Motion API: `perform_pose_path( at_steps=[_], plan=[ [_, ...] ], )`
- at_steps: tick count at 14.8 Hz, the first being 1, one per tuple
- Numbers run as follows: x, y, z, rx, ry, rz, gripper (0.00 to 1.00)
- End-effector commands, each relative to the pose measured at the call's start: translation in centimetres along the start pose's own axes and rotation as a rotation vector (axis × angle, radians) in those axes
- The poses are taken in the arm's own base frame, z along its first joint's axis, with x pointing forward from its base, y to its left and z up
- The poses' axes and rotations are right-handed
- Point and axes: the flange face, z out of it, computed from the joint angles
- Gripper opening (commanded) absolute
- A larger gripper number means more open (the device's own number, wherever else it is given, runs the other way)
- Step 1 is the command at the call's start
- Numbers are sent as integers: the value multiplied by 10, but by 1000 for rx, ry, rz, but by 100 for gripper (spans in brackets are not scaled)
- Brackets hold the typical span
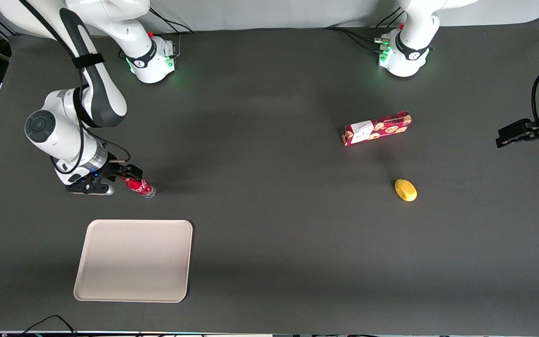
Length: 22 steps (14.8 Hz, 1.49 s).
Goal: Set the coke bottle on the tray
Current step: 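Close the right gripper around the bottle's cap end, then lift the bottle and carry it over the white tray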
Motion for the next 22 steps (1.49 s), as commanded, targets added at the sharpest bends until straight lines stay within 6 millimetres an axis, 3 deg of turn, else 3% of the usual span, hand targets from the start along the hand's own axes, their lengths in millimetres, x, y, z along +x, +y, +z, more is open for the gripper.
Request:
perform_pose_path(
  at_steps=[1,3,5,6,8,10,13,18,22],
  plan=[
    [-5,-3,4,19,0,-5,86],
    [-5,-5,1,21,3,-10,62],
    [-5,-5,-1,21,4,-9,32],
    [-5,-5,-1,21,4,-9,23],
    [-5,-6,-2,22,6,-10,15],
    [-5,-6,-3,22,7,-12,0],
    [-5,-13,-12,25,2,-37,0],
    [23,-25,-103,20,-72,-91,0],
    [24,-27,-226,21,-125,-154,0]
  ],
)
